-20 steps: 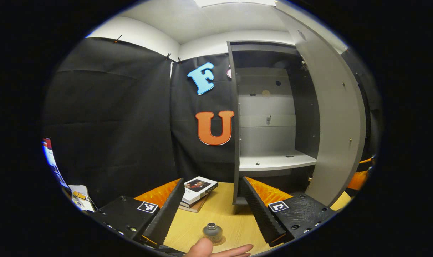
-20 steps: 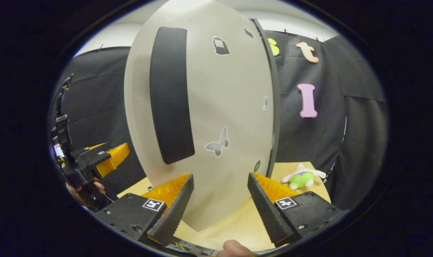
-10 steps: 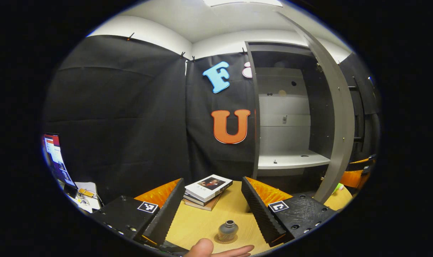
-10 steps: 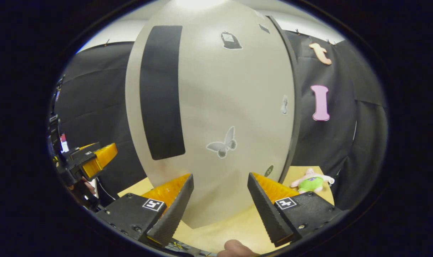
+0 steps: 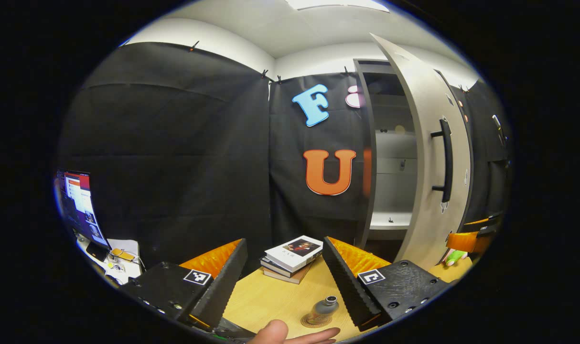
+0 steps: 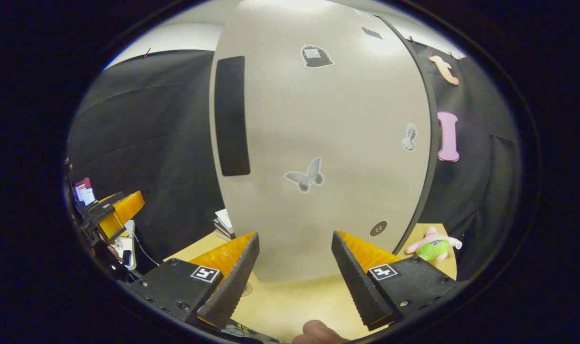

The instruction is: Open the cabinet door with the right hand, grasp the bottle in the cabinet with the left hand and place it on the coaster, then close the cabinet door with the right hand.

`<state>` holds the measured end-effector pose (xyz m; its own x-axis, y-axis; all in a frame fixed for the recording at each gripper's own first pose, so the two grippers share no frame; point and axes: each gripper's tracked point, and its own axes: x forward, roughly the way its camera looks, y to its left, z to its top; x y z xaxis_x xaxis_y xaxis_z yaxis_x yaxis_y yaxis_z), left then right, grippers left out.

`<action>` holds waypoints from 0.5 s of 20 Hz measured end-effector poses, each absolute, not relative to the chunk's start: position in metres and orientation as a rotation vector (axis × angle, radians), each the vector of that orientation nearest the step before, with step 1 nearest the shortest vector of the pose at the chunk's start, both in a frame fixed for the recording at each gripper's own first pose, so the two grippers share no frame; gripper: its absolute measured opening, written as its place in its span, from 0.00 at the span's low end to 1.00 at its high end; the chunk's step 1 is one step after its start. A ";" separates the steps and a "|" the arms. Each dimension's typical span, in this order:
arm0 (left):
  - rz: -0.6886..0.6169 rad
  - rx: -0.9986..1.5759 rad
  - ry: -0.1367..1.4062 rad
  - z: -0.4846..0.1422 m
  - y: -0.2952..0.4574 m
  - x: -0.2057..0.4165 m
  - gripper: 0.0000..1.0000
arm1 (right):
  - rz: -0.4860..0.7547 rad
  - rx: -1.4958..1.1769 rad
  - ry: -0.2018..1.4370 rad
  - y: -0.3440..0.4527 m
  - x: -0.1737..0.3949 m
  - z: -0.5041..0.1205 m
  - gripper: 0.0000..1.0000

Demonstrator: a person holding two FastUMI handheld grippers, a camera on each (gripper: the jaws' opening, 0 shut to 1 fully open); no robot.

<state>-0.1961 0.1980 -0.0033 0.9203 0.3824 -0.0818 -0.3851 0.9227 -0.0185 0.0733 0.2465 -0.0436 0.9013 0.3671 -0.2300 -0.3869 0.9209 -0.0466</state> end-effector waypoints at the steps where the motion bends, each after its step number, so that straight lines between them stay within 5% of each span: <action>1: 0.383 -0.044 0.066 0.001 0.197 -0.195 0.95 | 0.377 -0.093 0.223 0.245 0.073 -0.044 0.98; 10: 0.084 -0.110 0.009 0.036 0.066 -0.151 0.94 | 0.235 -0.065 0.105 0.193 0.053 -0.013 0.98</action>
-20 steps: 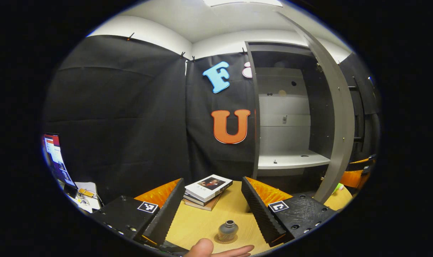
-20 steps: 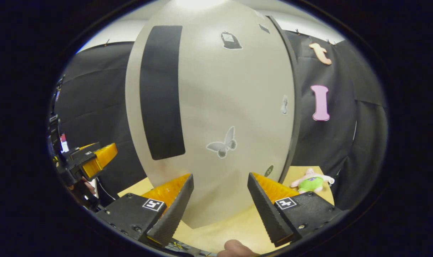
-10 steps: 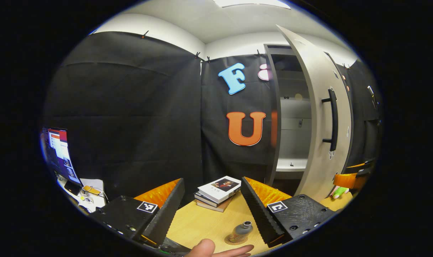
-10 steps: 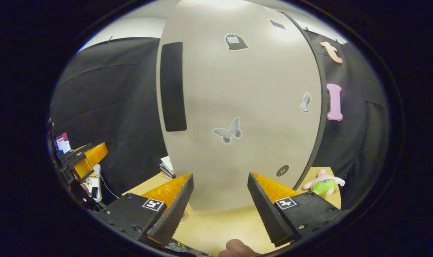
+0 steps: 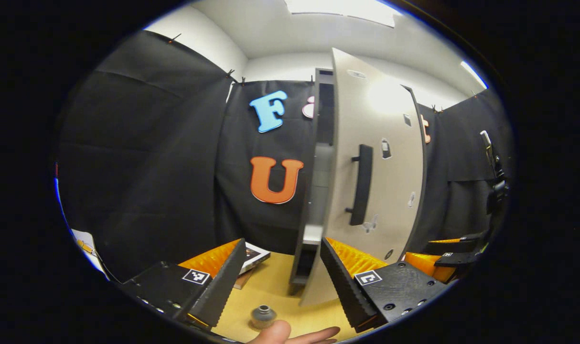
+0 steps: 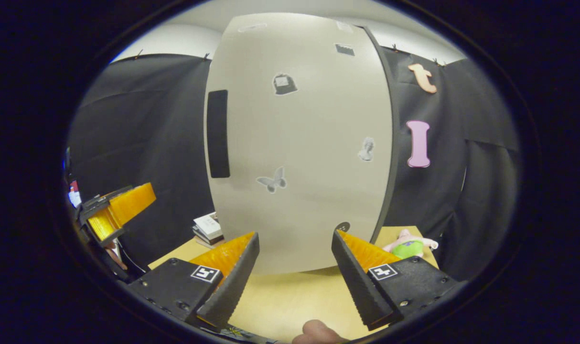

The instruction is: Open the cabinet door with the right hand, grasp the bottle in the cabinet with the left hand and place it on the coaster, then close the cabinet door with the right hand.

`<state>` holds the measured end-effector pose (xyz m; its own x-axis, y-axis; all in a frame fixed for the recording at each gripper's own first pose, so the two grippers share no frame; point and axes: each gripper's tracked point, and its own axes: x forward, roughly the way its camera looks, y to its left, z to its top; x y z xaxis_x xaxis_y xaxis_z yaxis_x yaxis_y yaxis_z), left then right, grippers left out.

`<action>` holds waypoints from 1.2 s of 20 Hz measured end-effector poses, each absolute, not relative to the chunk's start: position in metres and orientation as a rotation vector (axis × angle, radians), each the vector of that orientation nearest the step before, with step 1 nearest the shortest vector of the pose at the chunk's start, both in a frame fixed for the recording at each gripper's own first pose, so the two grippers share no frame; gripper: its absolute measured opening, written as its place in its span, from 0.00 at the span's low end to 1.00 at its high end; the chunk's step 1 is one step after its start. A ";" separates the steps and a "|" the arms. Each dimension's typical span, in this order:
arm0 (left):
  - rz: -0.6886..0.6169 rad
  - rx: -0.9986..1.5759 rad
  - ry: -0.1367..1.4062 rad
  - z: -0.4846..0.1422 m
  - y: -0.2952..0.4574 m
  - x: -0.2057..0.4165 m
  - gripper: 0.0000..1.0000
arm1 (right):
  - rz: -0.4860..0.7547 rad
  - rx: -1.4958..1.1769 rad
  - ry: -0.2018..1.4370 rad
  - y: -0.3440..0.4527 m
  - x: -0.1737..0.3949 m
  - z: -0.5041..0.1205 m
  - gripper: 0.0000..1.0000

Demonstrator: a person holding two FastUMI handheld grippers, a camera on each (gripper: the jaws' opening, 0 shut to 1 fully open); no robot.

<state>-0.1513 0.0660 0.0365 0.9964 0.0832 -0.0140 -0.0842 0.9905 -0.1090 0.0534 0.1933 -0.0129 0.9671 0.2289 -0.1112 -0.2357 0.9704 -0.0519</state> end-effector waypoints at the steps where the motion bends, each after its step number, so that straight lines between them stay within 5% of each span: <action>1: 0.069 -0.123 0.003 0.039 0.048 -0.149 0.94 | 0.235 -0.070 0.088 0.182 0.051 -0.011 0.98; 11: 0.149 -0.046 0.034 0.047 -0.069 -0.151 0.94 | 0.293 -0.060 0.055 0.078 0.030 -0.018 0.98; 16: 0.071 0.076 0.030 0.043 -0.083 -0.144 0.95 | 0.089 -0.015 0.073 0.051 0.045 -0.004 0.98; 24: 0.002 0.092 0.061 0.036 -0.049 -0.116 0.95 | -0.003 -0.091 0.005 0.091 0.061 0.040 0.98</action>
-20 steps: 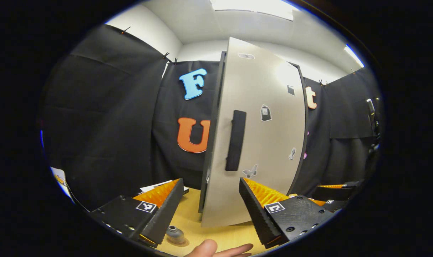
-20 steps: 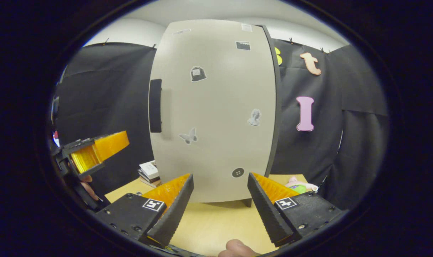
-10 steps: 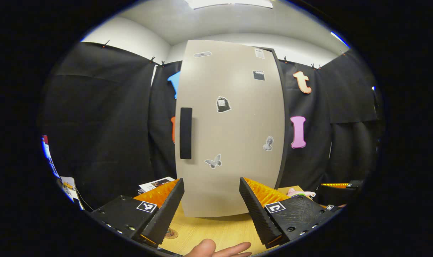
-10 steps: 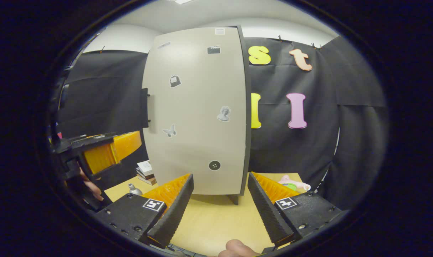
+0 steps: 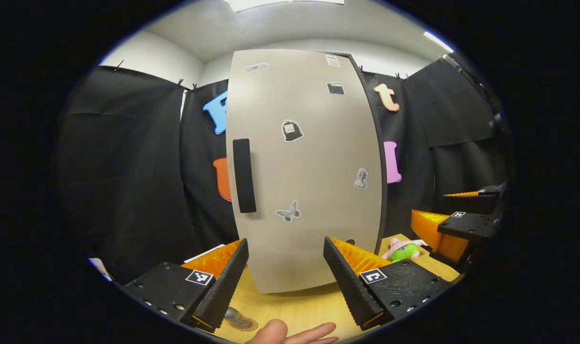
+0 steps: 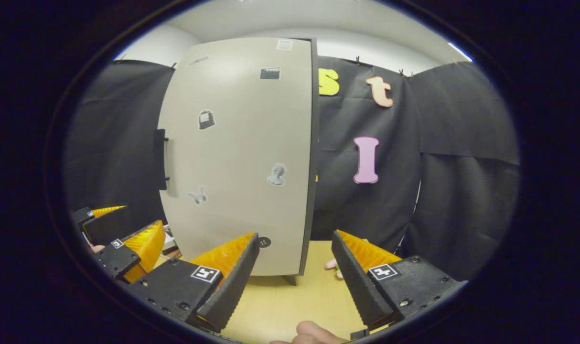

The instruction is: Open the cabinet door with the right hand, grasp the bottle in the cabinet with the left hand and place it on the coaster, then close the cabinet door with the right hand.

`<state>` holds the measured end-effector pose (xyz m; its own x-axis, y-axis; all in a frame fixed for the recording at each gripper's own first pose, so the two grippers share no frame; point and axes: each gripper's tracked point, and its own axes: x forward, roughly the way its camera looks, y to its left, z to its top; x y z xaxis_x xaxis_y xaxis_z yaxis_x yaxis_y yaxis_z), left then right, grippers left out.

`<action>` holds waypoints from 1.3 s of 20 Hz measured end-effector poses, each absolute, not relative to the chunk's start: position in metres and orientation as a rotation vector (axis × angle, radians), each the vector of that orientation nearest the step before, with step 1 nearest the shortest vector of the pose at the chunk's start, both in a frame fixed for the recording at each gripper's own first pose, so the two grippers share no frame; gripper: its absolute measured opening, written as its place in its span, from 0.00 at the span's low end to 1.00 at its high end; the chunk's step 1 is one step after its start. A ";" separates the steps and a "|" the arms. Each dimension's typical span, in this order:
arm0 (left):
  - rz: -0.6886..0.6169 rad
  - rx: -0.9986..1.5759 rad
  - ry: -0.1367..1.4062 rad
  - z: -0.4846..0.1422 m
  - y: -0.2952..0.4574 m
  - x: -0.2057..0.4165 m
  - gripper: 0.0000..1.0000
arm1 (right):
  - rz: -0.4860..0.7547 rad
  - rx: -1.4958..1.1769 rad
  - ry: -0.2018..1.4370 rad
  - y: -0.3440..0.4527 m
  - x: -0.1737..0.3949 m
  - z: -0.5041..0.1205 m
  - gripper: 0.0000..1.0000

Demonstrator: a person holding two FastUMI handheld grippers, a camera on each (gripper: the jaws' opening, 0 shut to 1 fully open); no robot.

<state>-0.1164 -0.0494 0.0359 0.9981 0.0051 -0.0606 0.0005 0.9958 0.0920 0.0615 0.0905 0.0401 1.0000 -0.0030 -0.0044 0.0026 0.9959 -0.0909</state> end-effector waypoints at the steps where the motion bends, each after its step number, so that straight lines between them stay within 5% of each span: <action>1: -0.016 0.093 0.065 0.035 -0.048 -0.114 0.95 | -0.004 -0.105 0.000 0.097 0.062 0.041 0.98; 26: 0.019 0.018 0.053 0.036 -0.021 -0.130 0.93 | 0.119 -0.055 -0.018 0.139 0.037 0.031 0.98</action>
